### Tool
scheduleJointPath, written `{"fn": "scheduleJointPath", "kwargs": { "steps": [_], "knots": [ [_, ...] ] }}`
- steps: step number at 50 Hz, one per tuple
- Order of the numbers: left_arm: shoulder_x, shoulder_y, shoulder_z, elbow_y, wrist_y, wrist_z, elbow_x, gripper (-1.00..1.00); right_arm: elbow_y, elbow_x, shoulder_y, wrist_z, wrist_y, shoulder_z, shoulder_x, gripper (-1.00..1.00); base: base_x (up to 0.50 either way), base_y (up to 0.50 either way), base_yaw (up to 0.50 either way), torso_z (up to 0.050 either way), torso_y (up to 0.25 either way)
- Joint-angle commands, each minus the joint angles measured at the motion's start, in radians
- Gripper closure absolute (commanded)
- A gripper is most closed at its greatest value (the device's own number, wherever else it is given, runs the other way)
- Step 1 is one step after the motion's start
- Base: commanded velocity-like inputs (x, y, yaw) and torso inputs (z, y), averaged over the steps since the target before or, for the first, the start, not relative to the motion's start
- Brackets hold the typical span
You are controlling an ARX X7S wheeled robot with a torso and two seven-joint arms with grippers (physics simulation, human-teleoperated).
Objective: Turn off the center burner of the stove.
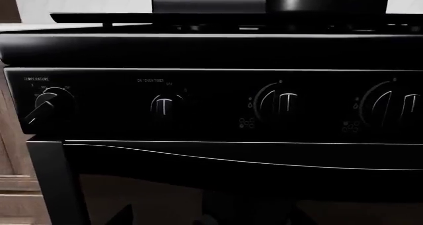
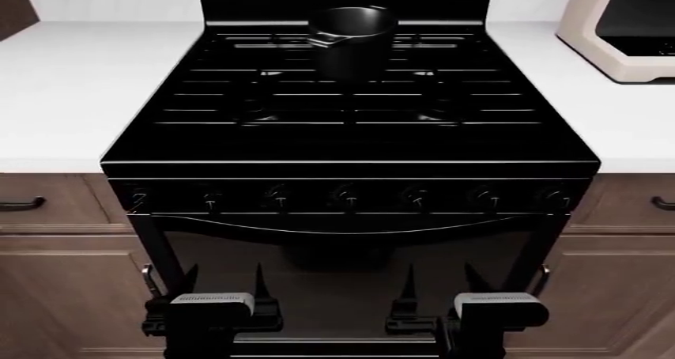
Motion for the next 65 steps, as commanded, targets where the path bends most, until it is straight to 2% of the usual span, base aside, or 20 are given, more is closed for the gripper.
{"fn": "scheduleJointPath", "kwargs": {
  "steps": [1, 65],
  "knots": [
    [-0.005, -0.002, 0.007, 0.000, 0.001, -0.006, -0.006, -1.00, 0.000, 0.005, -0.001, 0.006, -0.003, -0.007, 0.006, -1.00, 0.00, 0.17, 0.00, 0.000, 0.000],
    [-0.031, -0.007, 0.041, -0.002, 0.009, -0.035, -0.032, -1.00, 0.001, 0.043, 0.002, 0.048, 0.001, -0.026, 0.030, -1.00, 0.05, 0.01, 0.00, 0.000, 0.000]
  ]
}}
